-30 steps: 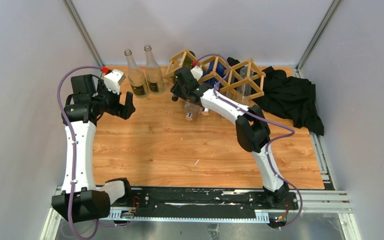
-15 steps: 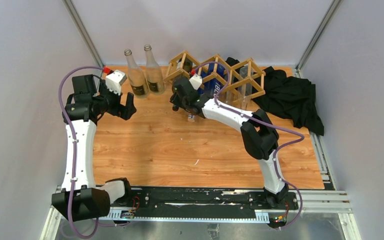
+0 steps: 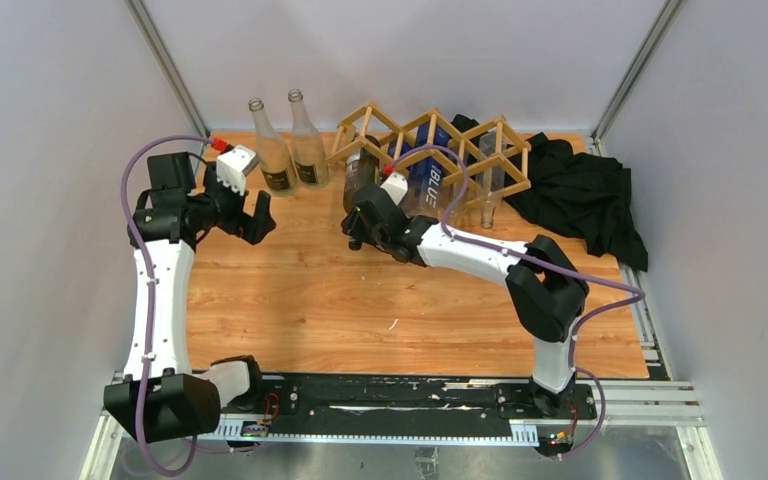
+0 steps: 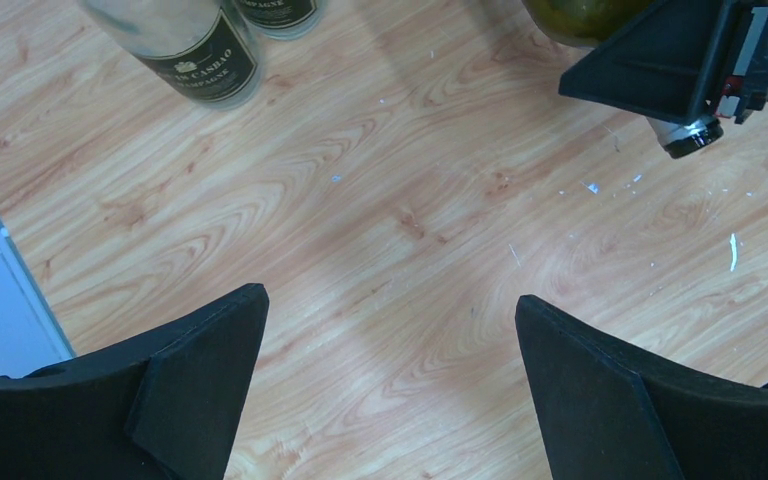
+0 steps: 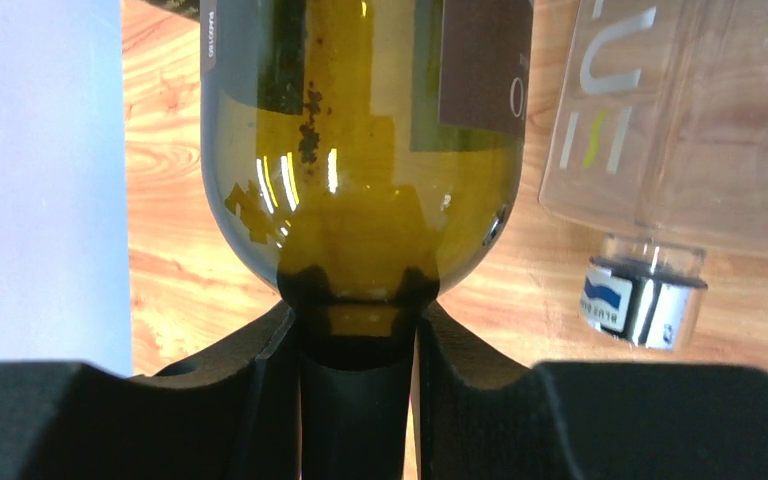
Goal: Take the wine bottle off the wine rack
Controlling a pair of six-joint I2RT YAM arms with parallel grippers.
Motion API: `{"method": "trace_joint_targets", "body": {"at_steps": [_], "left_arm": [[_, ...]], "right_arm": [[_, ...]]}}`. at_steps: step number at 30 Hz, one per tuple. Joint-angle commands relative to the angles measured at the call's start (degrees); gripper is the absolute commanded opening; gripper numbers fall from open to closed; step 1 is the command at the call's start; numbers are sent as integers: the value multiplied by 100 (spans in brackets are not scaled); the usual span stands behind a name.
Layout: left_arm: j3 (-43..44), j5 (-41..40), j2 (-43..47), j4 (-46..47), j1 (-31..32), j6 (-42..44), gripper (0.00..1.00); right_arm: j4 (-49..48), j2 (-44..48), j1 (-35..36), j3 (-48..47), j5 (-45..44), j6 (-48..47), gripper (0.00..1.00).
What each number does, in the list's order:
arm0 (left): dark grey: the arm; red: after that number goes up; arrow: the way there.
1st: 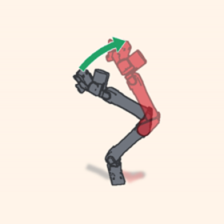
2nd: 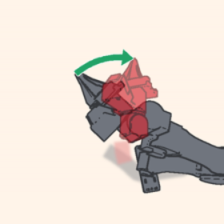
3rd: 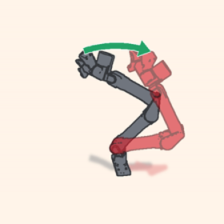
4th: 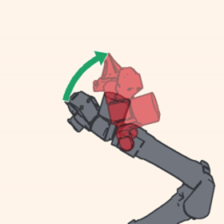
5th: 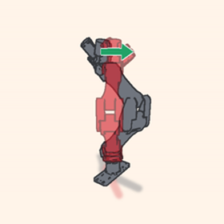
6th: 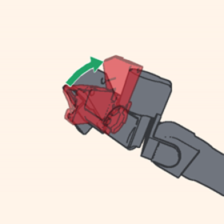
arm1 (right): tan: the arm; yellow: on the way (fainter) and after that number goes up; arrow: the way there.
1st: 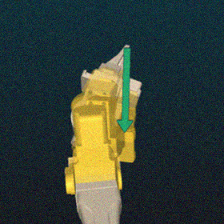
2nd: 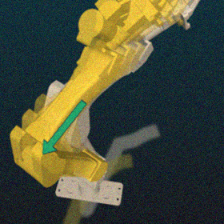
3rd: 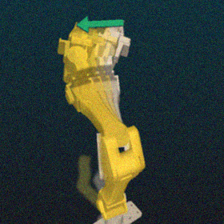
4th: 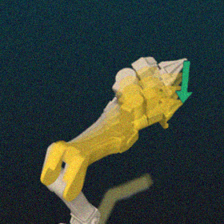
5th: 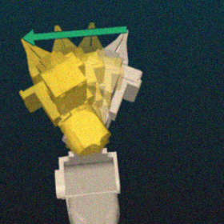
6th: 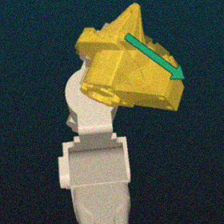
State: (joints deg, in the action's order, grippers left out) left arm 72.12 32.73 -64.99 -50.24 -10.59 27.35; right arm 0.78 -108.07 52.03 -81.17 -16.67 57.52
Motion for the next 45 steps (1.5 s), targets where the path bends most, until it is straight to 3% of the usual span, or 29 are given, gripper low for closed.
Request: {"method": "trace_joint_targets", "body": {"at_steps": [1, 9, 27, 36, 45], "left_arm": [[-141, 267, 101, 151, -11, 165, 100], [-233, 508, 92, 216, -5, 156, 100], [-866, 746, 309, 278, 100, 1053, 100], [-1293, 1062, 654, 278, 289, 2271, 100], [-1866, 1146, 1432, 278, 912, 4359, 100]], "right_arm": [[-527, 498, 184, 302, -123, 53, 0], [-669, 902, 299, 782, 84, 221, 0], [-547, 1868, 322, 1312, 655, 110, 0], [220, 2031, 325, 1129, 1548, -392, 0], [857, 2227, 325, 929, 2728, -1124, 0]]}}
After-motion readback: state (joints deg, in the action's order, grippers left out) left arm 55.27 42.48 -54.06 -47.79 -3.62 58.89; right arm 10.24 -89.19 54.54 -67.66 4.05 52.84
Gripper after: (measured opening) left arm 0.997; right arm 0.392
